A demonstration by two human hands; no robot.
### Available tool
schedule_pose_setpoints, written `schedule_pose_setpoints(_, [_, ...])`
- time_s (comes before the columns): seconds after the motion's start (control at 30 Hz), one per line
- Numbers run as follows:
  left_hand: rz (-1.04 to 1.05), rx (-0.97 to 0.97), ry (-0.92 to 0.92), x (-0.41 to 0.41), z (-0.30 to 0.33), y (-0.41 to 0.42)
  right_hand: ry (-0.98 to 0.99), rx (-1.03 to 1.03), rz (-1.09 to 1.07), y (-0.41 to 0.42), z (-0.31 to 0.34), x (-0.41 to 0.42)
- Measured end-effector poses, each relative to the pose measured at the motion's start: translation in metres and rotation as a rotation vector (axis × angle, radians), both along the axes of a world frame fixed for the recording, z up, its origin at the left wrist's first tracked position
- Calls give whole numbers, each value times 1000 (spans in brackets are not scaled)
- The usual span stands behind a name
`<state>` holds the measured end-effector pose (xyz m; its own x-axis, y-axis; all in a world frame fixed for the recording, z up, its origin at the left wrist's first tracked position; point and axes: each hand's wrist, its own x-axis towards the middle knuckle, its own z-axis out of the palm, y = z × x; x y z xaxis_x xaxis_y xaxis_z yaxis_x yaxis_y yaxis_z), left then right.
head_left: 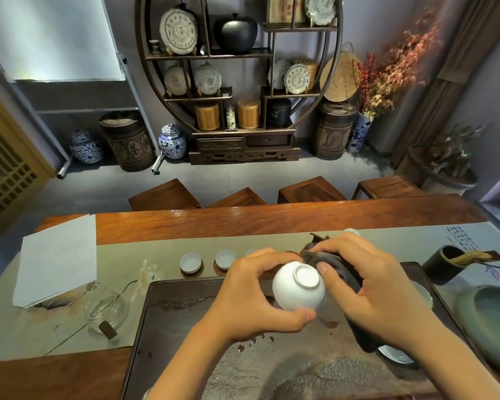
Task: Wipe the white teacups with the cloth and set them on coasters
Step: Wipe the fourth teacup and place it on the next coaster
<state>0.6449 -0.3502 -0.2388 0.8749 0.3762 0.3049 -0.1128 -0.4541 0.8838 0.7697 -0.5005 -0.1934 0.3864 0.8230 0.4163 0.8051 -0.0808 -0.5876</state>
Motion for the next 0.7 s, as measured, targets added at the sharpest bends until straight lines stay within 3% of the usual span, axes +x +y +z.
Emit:
schedule_pose_setpoints(0.17, [179, -17, -1, -6, -6, 5, 29, -76, 68, -10, -6, -10])
schedule_pose_setpoints(0.3, [118, 48, 37, -6, -4, 12, 85, -41, 39, -12, -7, -8])
schedule_pose_setpoints(0.53, [124, -333, -65, 2, -11, -3, 59, 62, -82, -3, -1, -6])
schedule_pose_setpoints(0.7, [224, -423, -105, -1, -14, 2, 46, 16, -18, -3, -13, -24])
